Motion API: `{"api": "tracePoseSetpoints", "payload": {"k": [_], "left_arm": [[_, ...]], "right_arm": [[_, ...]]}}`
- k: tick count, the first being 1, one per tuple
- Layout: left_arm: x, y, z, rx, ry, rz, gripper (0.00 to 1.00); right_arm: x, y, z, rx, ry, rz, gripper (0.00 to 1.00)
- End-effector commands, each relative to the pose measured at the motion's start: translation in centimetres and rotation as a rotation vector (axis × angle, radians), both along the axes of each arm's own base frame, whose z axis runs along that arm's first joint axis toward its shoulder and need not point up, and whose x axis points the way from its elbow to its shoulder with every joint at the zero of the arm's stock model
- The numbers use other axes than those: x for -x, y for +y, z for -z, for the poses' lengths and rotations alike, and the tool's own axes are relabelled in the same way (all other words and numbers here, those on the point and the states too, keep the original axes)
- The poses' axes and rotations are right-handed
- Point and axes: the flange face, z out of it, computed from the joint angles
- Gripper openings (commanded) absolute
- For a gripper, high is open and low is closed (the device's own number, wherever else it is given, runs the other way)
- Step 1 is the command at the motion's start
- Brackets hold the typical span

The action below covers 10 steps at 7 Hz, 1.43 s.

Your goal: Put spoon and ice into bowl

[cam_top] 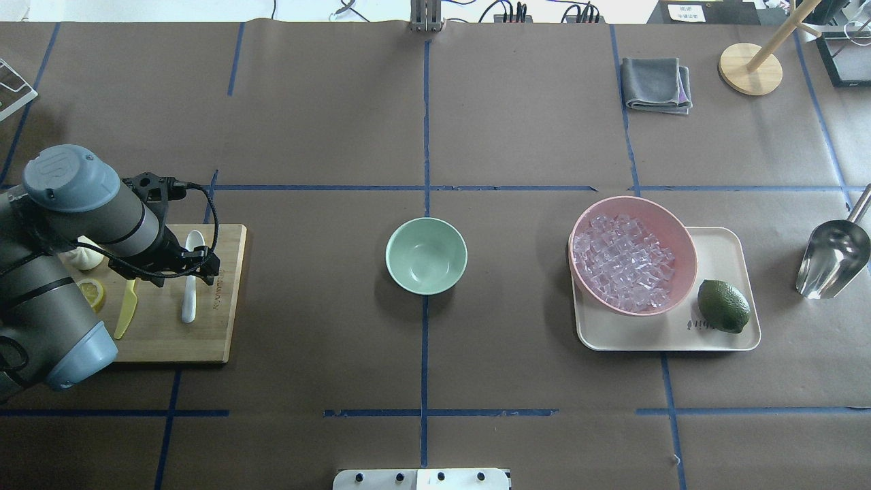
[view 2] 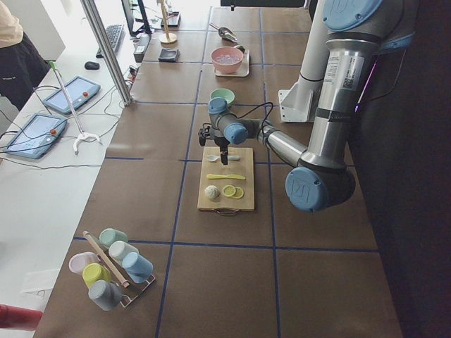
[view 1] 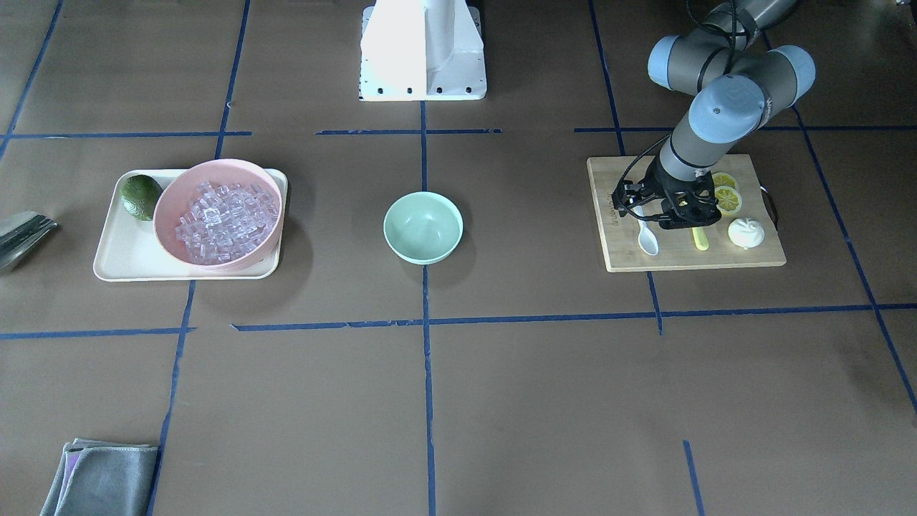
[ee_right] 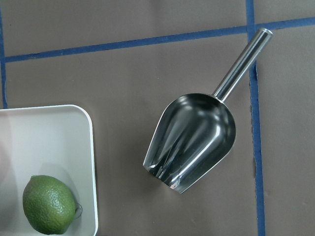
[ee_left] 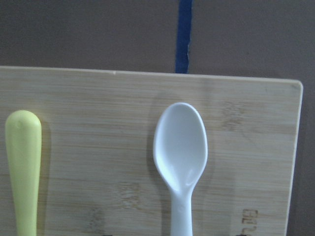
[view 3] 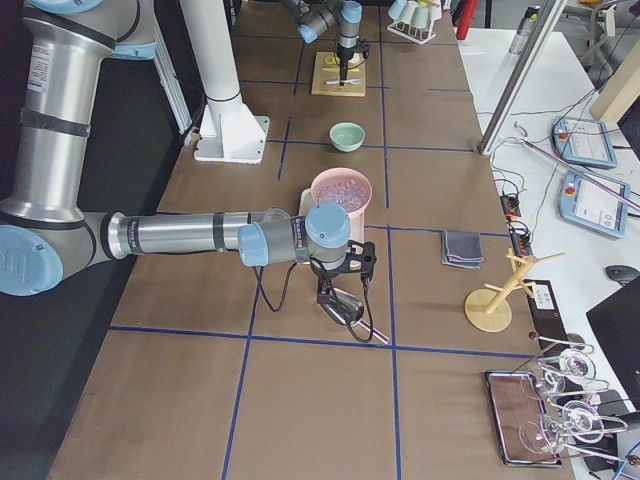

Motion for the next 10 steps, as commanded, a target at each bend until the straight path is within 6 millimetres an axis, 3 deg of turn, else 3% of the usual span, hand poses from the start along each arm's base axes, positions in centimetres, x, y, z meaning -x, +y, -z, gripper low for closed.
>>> {"api": "tracePoseSetpoints", "payload": {"k": [1, 2, 4, 6, 7, 10], "left_arm": [[-0.59, -0.51, 0.39, -0.001, 0.002, 0.002, 0.86], [-0.69, -0.6, 0.18, 0.002, -0.001, 0.002, 0.82], [-0.72, -0.62, 0.03, 0.004, -0.003, 0.002, 0.58], [-0.6, -0.61, 0.1, 0.009, -0.002, 0.007, 0.13], [-0.61, -0.63, 0.26, 0.007, 0.001, 0.007, 0.02], [-0.65, -0.55, 0.66, 0.004, 0.006, 0.008, 0.0]], "right_arm": [[0.0, 0.0, 0.01, -0.001, 0.0, 0.0, 0.99], [0.0, 0.0, 0.01, -0.001, 0.0, 0.0, 0.99], [0.01, 0.01, 0.1, -0.003, -0.002, 0.0, 0.99], [0.0, 0.07, 0.11, -0.003, -0.002, 0.0, 1.0], [-0.01, 0.13, 0.05, -0.001, -0.002, 0.0, 0.99], [0.0, 0.07, 0.11, -0.003, -0.002, 0.0, 0.99]]}}
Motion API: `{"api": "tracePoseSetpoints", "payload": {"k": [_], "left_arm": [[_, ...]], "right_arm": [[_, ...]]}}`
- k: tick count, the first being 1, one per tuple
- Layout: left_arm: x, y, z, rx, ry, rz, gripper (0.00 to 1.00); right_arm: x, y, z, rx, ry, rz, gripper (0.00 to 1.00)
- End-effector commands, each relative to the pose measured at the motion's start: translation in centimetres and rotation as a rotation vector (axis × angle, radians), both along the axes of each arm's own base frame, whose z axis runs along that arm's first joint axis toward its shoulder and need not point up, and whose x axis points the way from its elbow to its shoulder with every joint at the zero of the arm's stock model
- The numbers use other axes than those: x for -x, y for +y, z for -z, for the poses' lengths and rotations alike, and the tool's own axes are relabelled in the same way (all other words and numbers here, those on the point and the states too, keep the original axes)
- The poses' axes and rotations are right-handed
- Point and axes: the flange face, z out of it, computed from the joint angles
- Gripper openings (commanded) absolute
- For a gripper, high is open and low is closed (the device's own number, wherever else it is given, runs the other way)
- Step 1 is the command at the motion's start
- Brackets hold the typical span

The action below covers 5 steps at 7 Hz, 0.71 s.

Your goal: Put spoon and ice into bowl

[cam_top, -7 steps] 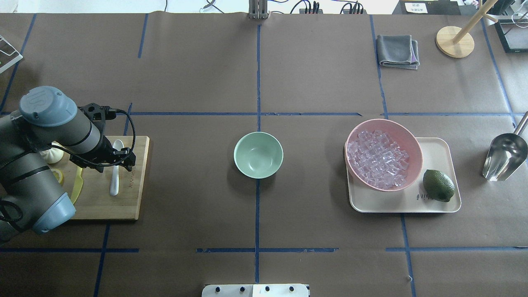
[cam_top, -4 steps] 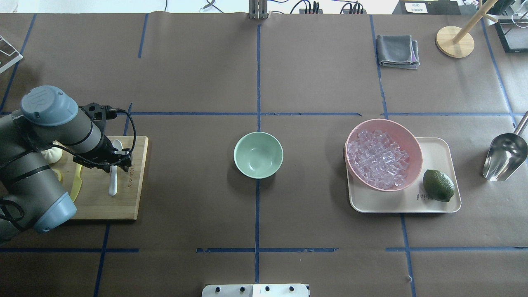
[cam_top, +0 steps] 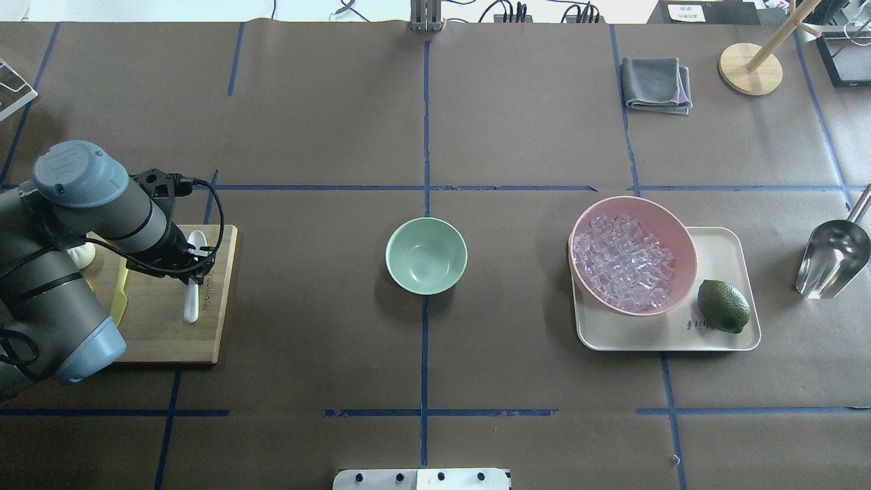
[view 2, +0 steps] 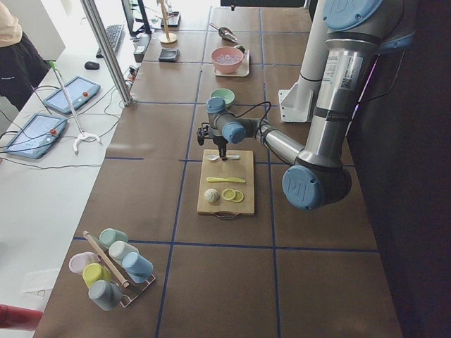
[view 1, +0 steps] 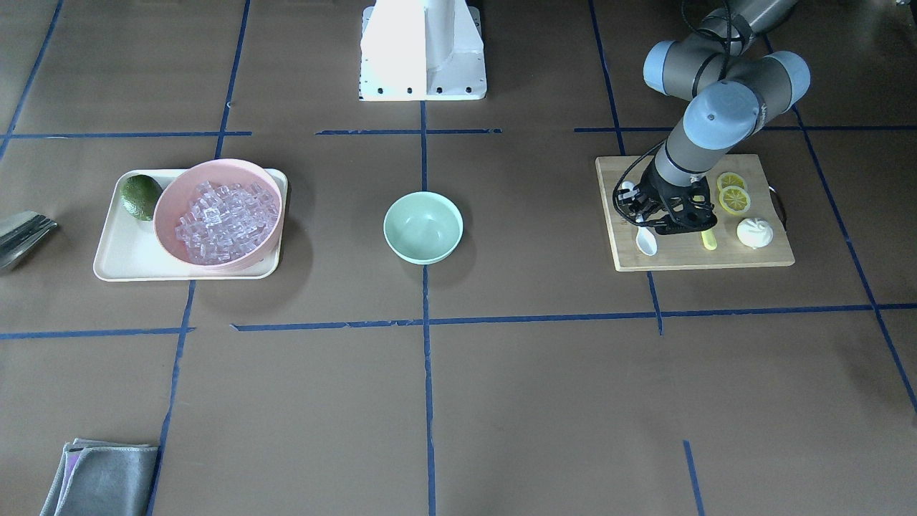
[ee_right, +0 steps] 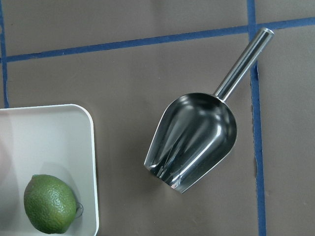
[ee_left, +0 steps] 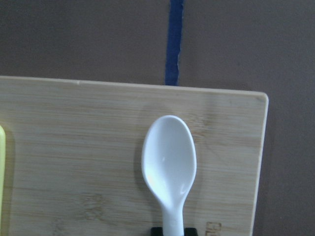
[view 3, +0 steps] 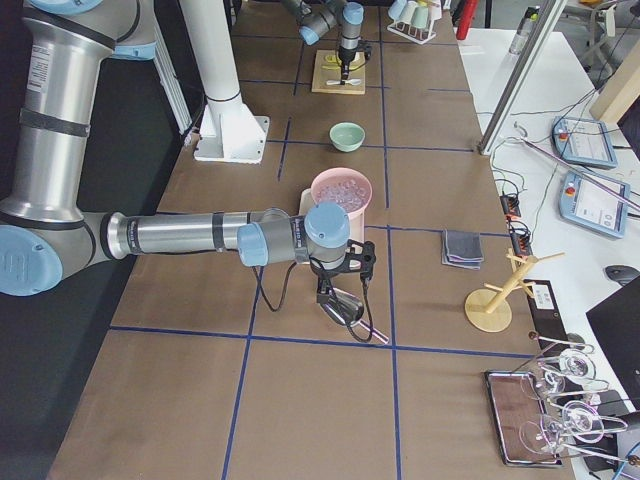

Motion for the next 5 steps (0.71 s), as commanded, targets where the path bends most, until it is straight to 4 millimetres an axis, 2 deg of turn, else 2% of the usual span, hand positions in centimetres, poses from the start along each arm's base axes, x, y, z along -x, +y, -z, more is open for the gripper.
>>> {"api": "tracePoseSetpoints", "payload": {"k": [1, 2, 3, 5], "left_arm": [[0.1, 0.1, 1.0, -0.012, 0.016, -0.001, 0.0], [0.5, 0.2, 3.3, -0.037, 0.048, 0.004, 0.0], [0.6, 0.2, 7.1, -0.033, 0.098, 0.048, 0.0], [-3.0, -1.9, 18.1, -0.006, 0.232, 0.144, 0.0]], "right_arm": [[0.0, 0.0, 0.0, 0.0, 0.0, 0.0, 0.99], [0.0, 0.0, 0.0, 0.0, 0.0, 0.0, 1.0], [0.0, 0.0, 0.0, 0.0, 0.0, 0.0, 1.0], [0.0, 0.1, -0.1, 0.001, 0.0, 0.0, 1.0]]}}
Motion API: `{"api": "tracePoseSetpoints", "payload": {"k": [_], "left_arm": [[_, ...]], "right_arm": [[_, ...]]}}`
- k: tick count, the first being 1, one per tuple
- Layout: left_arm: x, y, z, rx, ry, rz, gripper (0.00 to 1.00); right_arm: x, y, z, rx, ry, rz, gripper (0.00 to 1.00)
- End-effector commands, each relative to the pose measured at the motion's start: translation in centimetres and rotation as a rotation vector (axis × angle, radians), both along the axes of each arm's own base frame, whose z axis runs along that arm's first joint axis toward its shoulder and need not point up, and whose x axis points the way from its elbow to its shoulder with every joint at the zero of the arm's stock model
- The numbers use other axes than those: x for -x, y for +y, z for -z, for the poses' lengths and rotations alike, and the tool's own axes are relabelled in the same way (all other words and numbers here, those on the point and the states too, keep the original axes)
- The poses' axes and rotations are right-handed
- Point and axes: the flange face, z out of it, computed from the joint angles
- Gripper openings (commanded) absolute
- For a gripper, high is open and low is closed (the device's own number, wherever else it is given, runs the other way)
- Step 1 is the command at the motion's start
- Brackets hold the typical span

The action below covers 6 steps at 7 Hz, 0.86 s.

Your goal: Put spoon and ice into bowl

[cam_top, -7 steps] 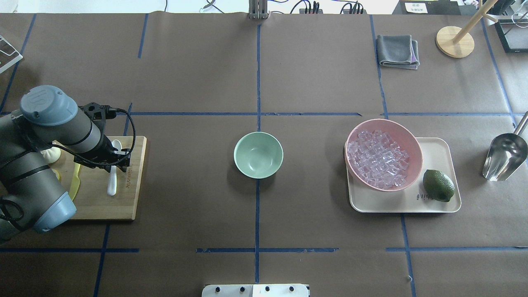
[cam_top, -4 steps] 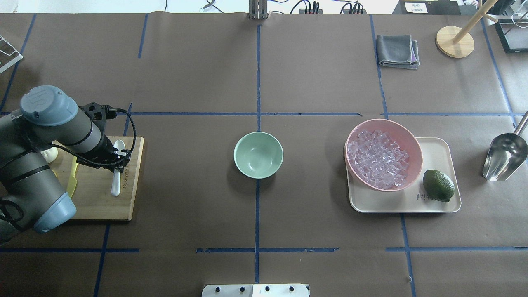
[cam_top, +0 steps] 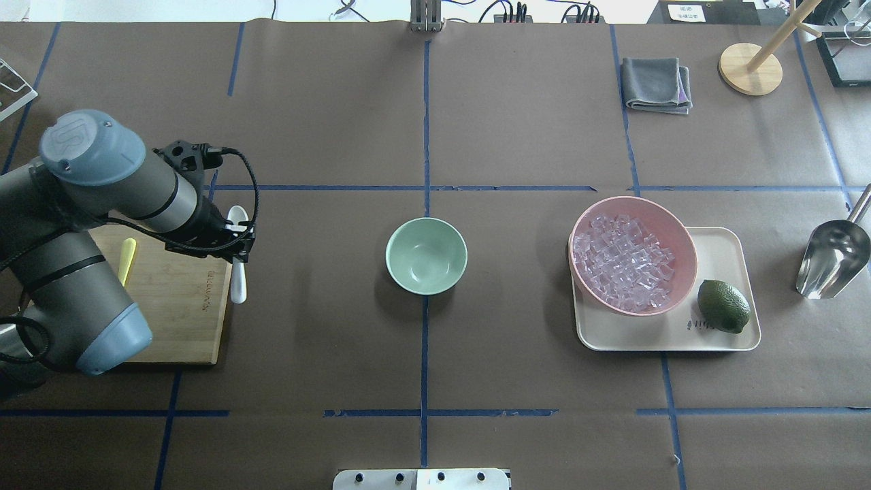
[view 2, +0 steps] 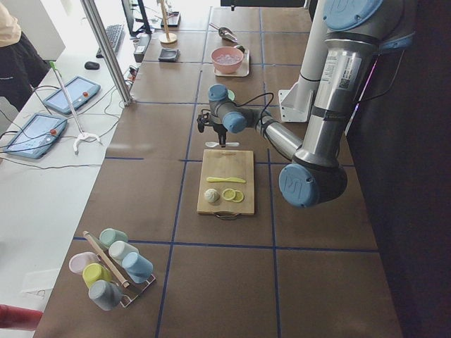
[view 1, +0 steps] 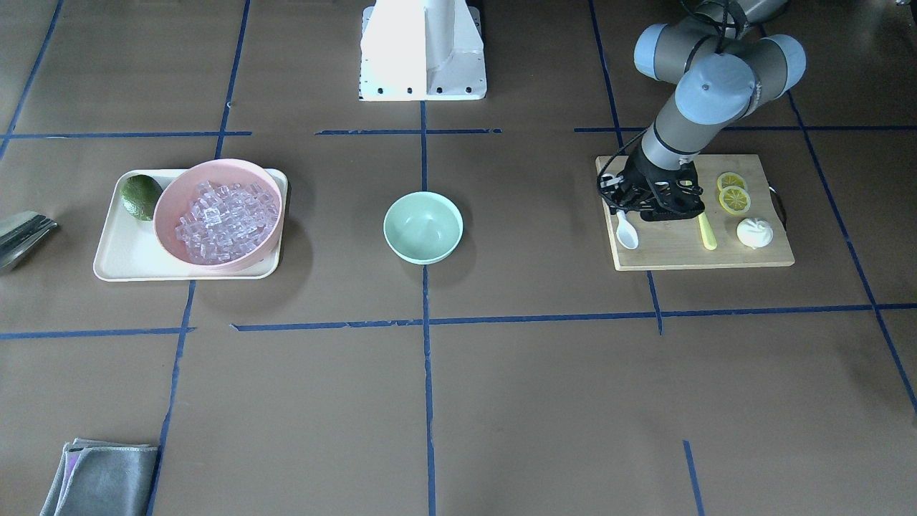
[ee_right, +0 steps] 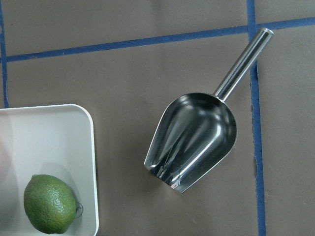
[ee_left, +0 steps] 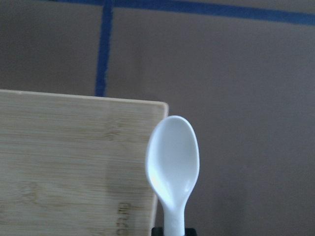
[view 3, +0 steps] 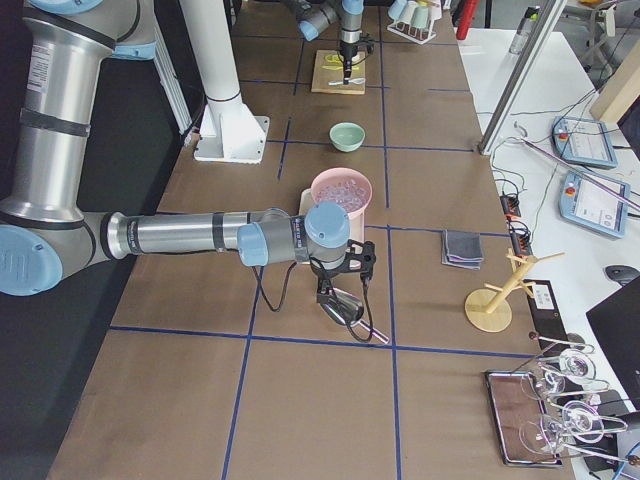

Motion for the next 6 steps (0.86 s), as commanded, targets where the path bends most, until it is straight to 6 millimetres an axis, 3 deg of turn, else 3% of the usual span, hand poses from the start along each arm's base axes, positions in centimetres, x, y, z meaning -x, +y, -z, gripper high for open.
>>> {"api": "tracePoseSetpoints", "payload": {"k": [1, 3, 4, 6], "left_arm": [[-5.3, 1.3, 9.2, 0.038, 0.11, 0.02, 0.0], [-12.9, 3.1, 15.9, 0.134, 0.158, 0.012, 0.0], [-16.4, 2.9, 17.3, 0.11, 0.137, 0.033, 0.0], [-18.4, 3.2, 17.2, 0.099, 0.134, 0.028, 0.01]], "right_arm": [[0.0, 0.0, 0.0, 0.001, -0.001, 0.0, 0.99], [0.0, 0.0, 0.0, 0.001, -0.002, 0.0, 1.0], [0.0, 0.0, 0.0, 0.001, -0.002, 0.0, 0.99], [0.0, 0.0, 0.1, -0.002, -0.007, 0.001, 1.0]]}}
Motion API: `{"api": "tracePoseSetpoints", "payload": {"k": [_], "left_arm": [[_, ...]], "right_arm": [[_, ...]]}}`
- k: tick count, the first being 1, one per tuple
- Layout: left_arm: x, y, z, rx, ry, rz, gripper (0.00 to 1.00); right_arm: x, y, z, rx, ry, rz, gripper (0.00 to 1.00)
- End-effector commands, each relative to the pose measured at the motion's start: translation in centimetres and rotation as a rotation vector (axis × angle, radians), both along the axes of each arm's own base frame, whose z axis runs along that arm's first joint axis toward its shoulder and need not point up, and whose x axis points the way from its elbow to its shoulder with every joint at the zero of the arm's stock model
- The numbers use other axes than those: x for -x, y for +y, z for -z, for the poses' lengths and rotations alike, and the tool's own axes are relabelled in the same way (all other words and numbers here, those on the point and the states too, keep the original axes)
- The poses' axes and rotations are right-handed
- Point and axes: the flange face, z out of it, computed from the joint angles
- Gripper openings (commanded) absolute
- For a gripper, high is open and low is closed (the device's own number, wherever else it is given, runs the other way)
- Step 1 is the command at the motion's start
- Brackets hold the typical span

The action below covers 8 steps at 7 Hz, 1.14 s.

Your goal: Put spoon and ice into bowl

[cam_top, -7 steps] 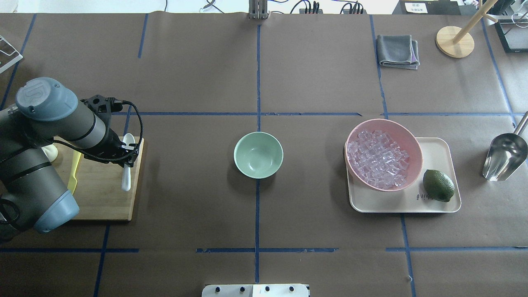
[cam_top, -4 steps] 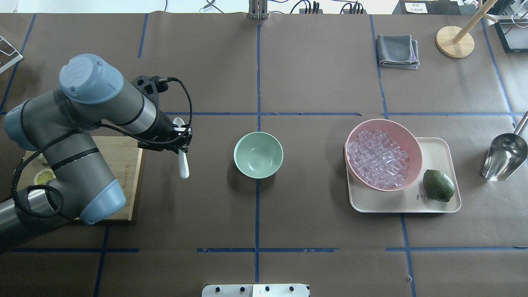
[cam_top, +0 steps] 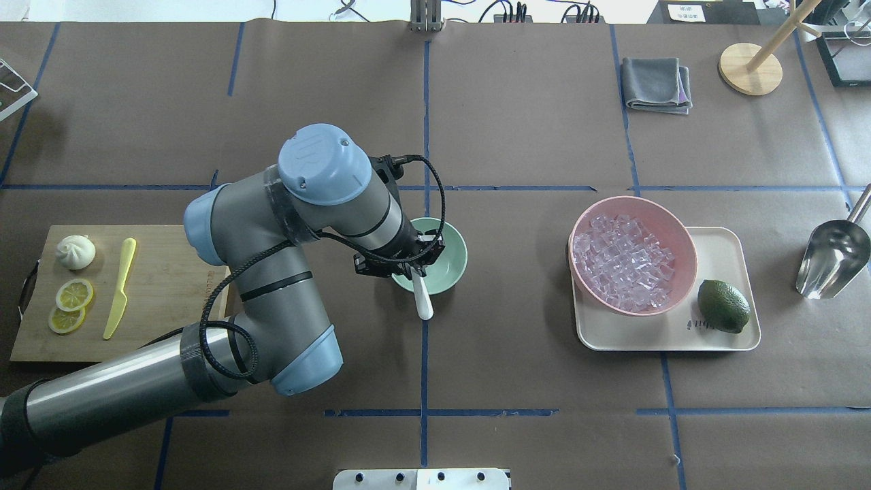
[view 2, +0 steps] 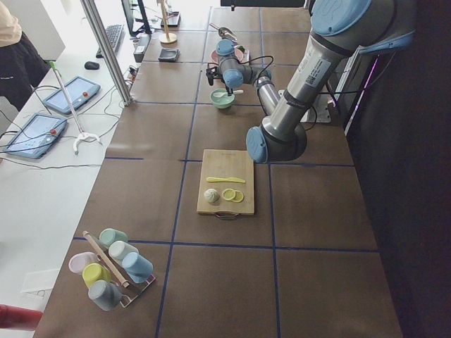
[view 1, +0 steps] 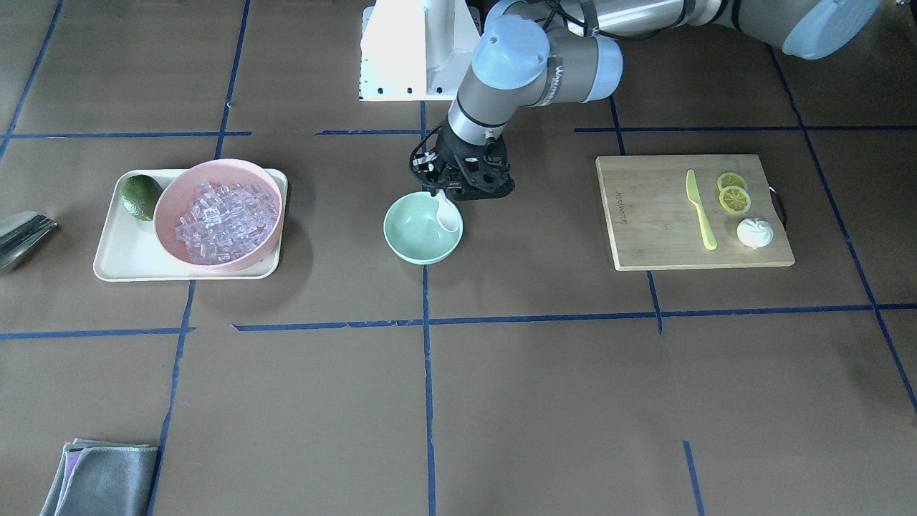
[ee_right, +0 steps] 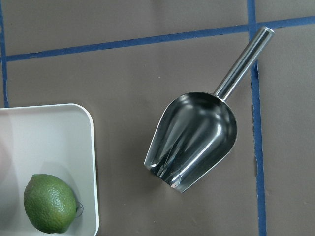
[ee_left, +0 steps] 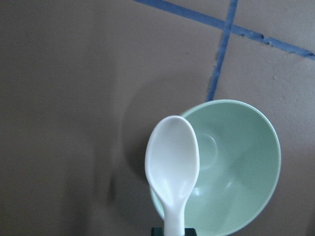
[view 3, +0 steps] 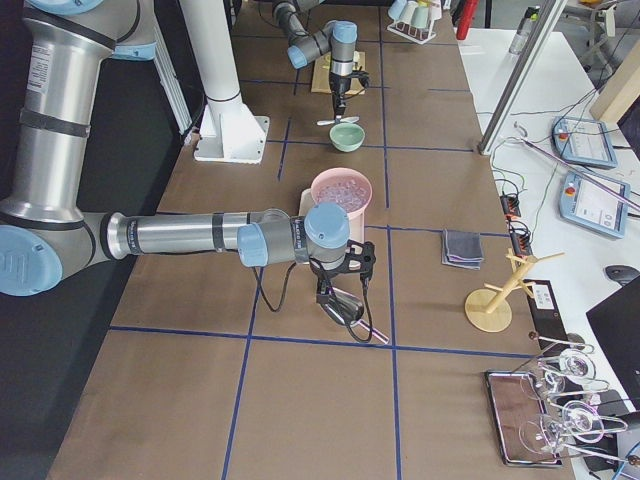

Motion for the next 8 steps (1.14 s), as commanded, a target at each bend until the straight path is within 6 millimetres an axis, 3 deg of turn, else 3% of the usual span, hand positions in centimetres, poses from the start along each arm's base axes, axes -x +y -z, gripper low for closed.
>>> {"api": "tracePoseSetpoints", "payload": {"k": [1, 2, 3, 4, 5, 6, 7, 8], "left_arm": [[-1.9, -0.1, 0.0, -0.006, 0.002, -0.001, 0.04], [-2.2, -0.2, -0.4, -0.011, 0.008, -0.001, 0.34], [-2.3, -0.2, -0.4, -0.011, 0.009, -0.001, 0.79], [-2.2, -0.2, -0.4, -0.012, 0.009, 0.0, 0.93], [-1.9, -0.2, 0.0, -0.017, 0.016, 0.001, 0.99], [-0.2, -0.4, 1.3, -0.031, 0.045, 0.016, 0.99], [2.0, -0.7, 1.9, -0.043, 0.071, 0.035, 0.99], [3.7, -0.1, 0.6, -0.046, 0.075, 0.04, 0.99]], "right_arm": [[0.0, -0.1, 0.4, -0.008, -0.004, 0.001, 1.0], [0.0, -0.1, 0.7, -0.014, -0.006, 0.001, 0.99], [0.0, -0.1, 0.8, -0.015, -0.008, 0.001, 0.99], [0.0, -0.1, 1.0, -0.016, -0.008, -0.001, 0.99], [0.2, -0.2, 1.3, -0.016, -0.014, 0.0, 0.99], [1.3, -0.3, 2.3, 0.002, -0.02, -0.001, 0.99], [4.2, -0.8, 5.3, 0.031, -0.042, -0.023, 0.99], [7.7, -1.8, 8.4, 0.051, -0.084, -0.071, 0.99]]}}
